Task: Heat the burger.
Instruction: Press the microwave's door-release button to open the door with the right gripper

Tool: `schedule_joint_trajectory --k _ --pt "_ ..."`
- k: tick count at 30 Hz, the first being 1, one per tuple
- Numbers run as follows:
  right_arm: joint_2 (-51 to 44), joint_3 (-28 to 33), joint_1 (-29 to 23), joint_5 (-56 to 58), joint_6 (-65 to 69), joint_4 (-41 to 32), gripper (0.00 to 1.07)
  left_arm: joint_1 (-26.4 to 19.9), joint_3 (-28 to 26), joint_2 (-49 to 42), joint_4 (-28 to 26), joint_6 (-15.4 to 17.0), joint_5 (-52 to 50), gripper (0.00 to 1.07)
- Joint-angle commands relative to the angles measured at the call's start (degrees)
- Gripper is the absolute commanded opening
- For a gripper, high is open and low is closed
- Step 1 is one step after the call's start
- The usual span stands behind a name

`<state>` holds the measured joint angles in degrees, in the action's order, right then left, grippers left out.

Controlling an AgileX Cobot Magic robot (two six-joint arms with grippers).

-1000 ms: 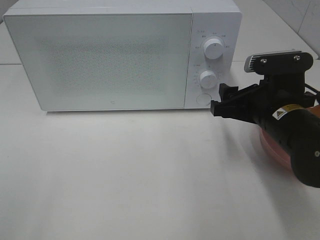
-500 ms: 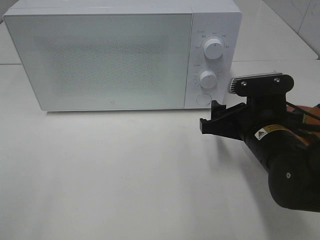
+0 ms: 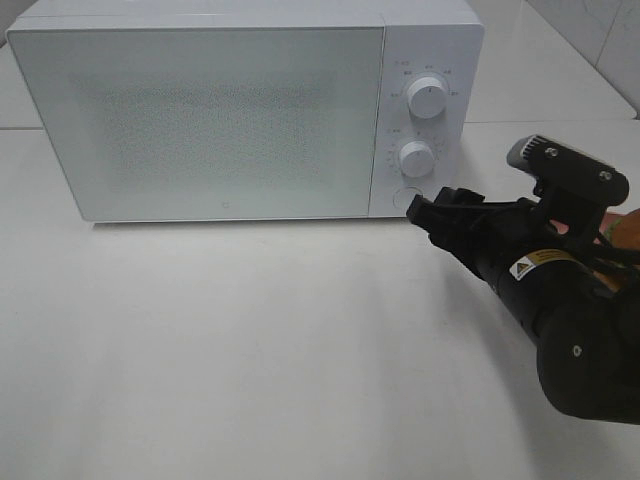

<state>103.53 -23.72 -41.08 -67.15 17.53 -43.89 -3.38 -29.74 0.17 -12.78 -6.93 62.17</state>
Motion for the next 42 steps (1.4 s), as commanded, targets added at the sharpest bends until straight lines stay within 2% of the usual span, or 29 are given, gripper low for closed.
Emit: schedule_joint_trajectory --k 1,2,3,4,5,7,8,9,14,19,29,39,42 --pt "-0.23 0.11 -0.06 0.23 15.01 0.23 0.47 0.17 0.17 -0.06 -0.23 0.4 -0.8 1.0" --pt "-0.23 0.11 -0.06 0.23 23.49 0.23 0.41 0.17 0.17 -0.06 -0.23 0.4 -0.8 1.0" --pt "-0.23 0.11 -0.06 0.23 23.49 0.23 0.41 0.17 0.17 -0.06 -0.23 0.4 -0.8 1.0" --pt "-0.23 0.11 -0.06 0.23 30.25 0.23 0.34 0.17 0.17 -0.06 -0.23 0.4 -0.8 1.0" --pt "-0.23 0.11 -0.06 0.23 30.25 0.23 0.34 0.17 0.17 -0.06 -0.23 0.4 -0.8 1.0" --pt "-0.23 0.11 -0.06 0.52 40.05 0.23 0.24 0.17 0.17 -0.06 -0.23 0.4 -0.8 1.0" --pt "-0.23 0.11 -0.06 0.52 40.05 0.23 0.24 0.17 0.17 -0.06 -0.23 0.4 -0.8 1.0" --pt "-0.23 0.11 -0.06 0.52 46.01 0.23 0.2 0.17 0.17 -0.06 -0.23 0.4 -0.8 1.0" --pt "-0.23 0.11 -0.06 1.43 54.77 0.17 0.1 0.17 0.17 -0.06 -0.23 0.4 -0.8 1.0" --pt "-0.23 0.11 0.11 5.16 57.3 0.17 0.0 0.17 0.17 -0.06 -0.23 0.4 -0.8 1.0" --pt "0.57 -0.97 0.11 4.98 57.98 0.29 0.0 0.17 0.17 -0.06 -0.23 0.4 -0.8 1.0" --pt "6.88 -6.07 0.29 5.04 61.42 2.29 0.0 0.17 0.17 -0.06 -0.23 0.34 -0.8 1.0" --pt "8.31 -7.96 1.95 5.27 61.42 4.87 0.0 0.17 0.17 -0.06 -0.23 0.4 -0.8 1.0"
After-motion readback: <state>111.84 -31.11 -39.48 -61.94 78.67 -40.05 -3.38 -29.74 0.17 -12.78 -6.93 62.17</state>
